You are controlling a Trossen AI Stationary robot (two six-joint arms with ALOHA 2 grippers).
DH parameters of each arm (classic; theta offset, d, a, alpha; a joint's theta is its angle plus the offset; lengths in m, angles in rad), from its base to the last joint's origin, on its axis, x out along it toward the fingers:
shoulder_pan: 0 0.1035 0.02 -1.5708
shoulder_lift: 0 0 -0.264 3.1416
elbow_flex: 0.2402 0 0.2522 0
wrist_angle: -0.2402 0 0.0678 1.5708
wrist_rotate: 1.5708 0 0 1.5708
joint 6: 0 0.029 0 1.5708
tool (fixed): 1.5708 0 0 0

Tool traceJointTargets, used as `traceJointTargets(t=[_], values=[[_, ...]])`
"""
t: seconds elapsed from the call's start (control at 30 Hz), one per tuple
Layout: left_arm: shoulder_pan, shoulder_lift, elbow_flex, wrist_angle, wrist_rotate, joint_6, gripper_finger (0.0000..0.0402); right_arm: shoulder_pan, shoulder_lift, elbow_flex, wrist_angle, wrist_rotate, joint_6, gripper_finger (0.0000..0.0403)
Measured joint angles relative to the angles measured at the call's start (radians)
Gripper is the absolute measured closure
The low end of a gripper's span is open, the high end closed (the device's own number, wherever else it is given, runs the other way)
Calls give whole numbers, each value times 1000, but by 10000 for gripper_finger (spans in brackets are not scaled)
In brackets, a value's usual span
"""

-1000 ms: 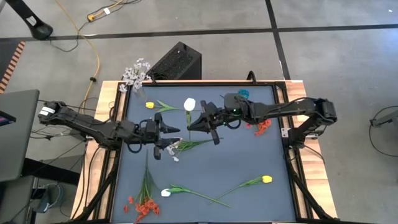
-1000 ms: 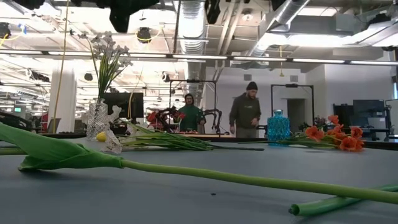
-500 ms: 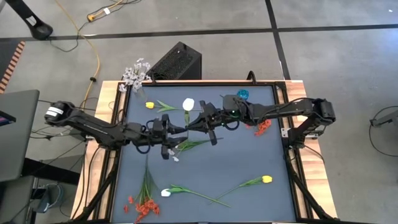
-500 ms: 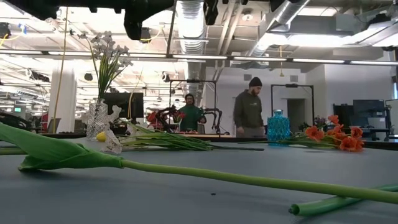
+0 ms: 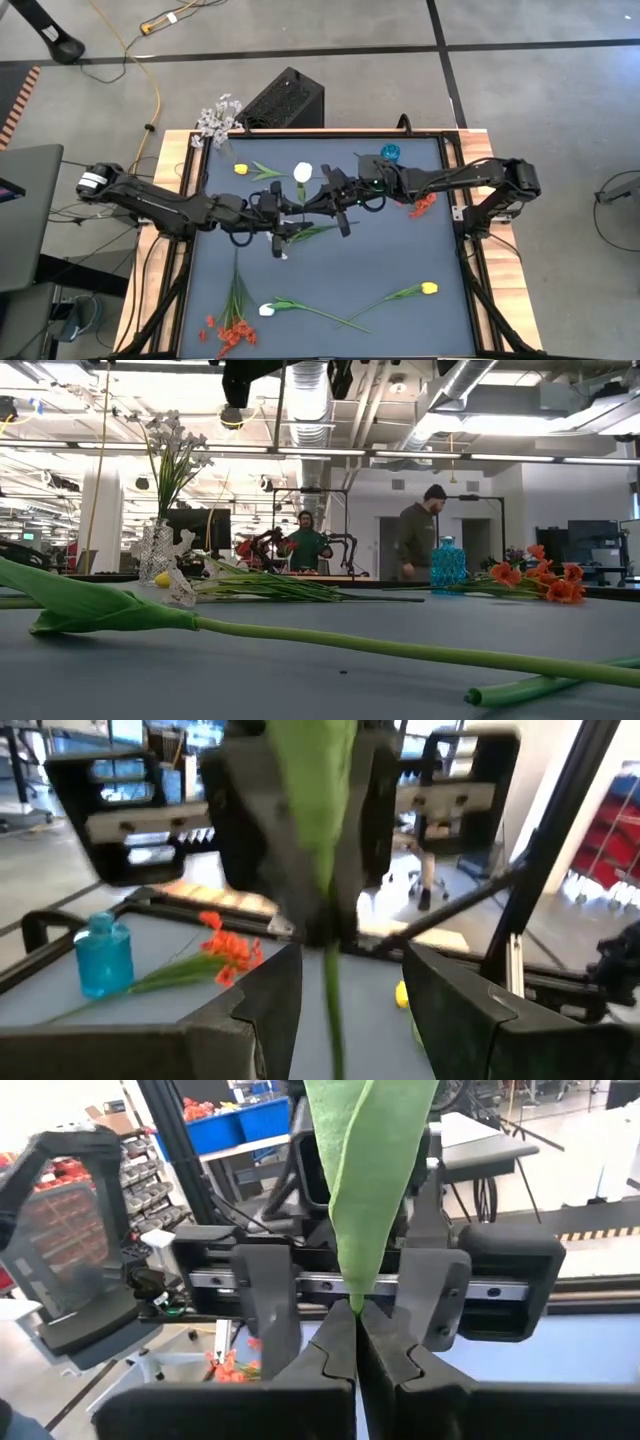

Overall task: Sort flowers into vase by color
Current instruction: Put the top white flower into the transparent vase

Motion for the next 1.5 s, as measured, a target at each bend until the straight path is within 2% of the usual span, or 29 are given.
traceJointTargets(t=[0.27, 0.37, 0.5, 0.63, 0.7, 0.83, 0.93, 1.13, 1.3, 1.4, 1.5], values=[[0, -38, 3, -61, -5, -35, 237, 0, -1, 0, -5, -3, 1, 379], [0, -38, 3, -63, -5, -48, 249, 0, -1, 0, -8, -3, 1, 379], [0, -38, 3, -64, 1, -50, 298, 0, -1, 0, -6, -3, 2, 378], [0, -38, 3, -66, 9, -47, 376, 0, -1, 0, -6, -4, 14, 368], [0, -38, 3, -71, 10, -52, 392, 0, -1, 0, -7, -4, 31, 355], [0, -38, 3, -63, 10, -52, 399, -2, -1, 0, -6, 11, 79, 315], [0, -38, 3, -59, -9, -52, 400, -15, -1, 0, -8, 15, 136, 272], [14, -81, 2, -64, -62, -17, 401, -38, -8, 0, -6, -8, 143, 173], [49, -216, 2, -65, -116, 53, 401, -68, -15, 0, -19, -91, 143, 120], [79, -333, 2, -65, -150, 61, 401, -89, -15, 0, -35, -160, 143, 109], [115, -449, 2, -64, -179, 109, 401, -99, -15, 0, -61, -183, 143, 107]])
